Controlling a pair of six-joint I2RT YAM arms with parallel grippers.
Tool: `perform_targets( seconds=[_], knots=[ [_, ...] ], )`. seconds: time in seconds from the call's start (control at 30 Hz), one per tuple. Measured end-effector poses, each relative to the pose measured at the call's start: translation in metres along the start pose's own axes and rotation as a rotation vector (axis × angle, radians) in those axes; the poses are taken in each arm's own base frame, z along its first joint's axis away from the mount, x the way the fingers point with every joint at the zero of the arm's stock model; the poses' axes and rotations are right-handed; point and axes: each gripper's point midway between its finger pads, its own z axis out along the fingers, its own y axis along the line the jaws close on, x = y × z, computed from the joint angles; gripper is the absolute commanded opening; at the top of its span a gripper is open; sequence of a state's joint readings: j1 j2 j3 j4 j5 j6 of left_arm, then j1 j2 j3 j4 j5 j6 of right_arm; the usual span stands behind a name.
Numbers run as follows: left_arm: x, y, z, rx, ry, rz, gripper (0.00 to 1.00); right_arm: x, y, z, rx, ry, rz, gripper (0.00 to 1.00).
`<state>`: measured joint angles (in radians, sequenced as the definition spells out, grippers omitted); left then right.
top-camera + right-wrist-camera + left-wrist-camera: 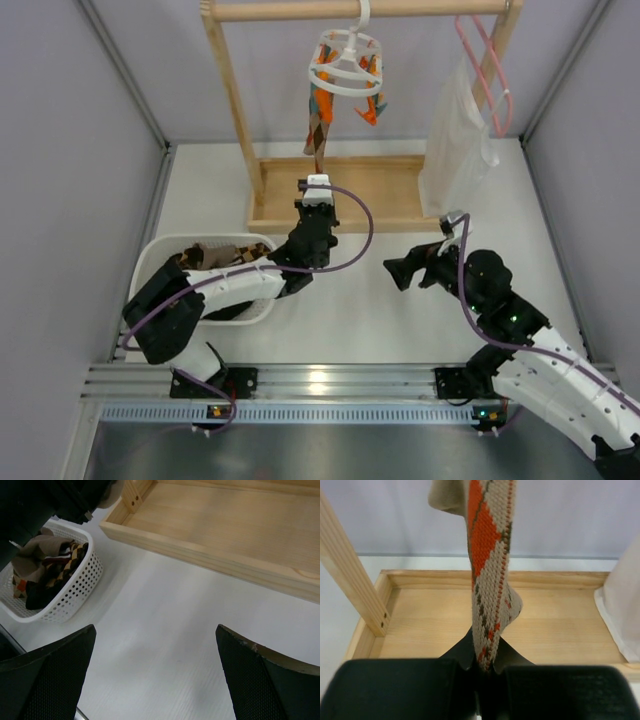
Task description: Remove the socks clipped to the hanger
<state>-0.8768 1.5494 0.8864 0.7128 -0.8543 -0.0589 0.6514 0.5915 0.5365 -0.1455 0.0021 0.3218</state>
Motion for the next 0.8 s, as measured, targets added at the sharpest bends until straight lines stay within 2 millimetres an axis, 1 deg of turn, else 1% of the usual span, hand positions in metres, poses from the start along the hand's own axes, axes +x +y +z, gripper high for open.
perform_targets(
  seconds=[0.13,0.23,0.37,0.43,0.53,0.6,0.8],
  knots=[
    [0.002,-0.027,-0.02,0.071,0.006,0.018,0.0,-0.005,0.003,-0.004,-0.011,-0.019,0.014,0.99],
    [-0.003,-0.043,-0.03,0.098,-0.001,0.027,0.0,-0.01,0.005,-0.007,-0.015,-0.031,0.022,0.99],
    [-0.017,-0.066,-0.035,0.103,-0.023,0.035,0.0,-0.029,0.01,-0.013,-0.02,-0.069,0.029,1.0],
    [-0.02,-0.078,-0.037,0.106,-0.03,0.045,0.0,-0.039,0.012,-0.016,-0.017,-0.092,0.031,0.99],
    [-0.019,-0.087,-0.04,0.104,-0.03,0.062,0.0,-0.054,0.013,-0.021,-0.008,-0.123,0.033,1.0],
    [-0.017,-0.089,-0.038,0.093,-0.028,0.076,0.0,-0.06,0.014,-0.025,-0.003,-0.135,0.033,0.99],
    [-0.007,-0.091,-0.026,0.07,-0.021,0.121,0.0,-0.063,0.011,-0.03,0.022,-0.124,0.034,0.99]
  ],
)
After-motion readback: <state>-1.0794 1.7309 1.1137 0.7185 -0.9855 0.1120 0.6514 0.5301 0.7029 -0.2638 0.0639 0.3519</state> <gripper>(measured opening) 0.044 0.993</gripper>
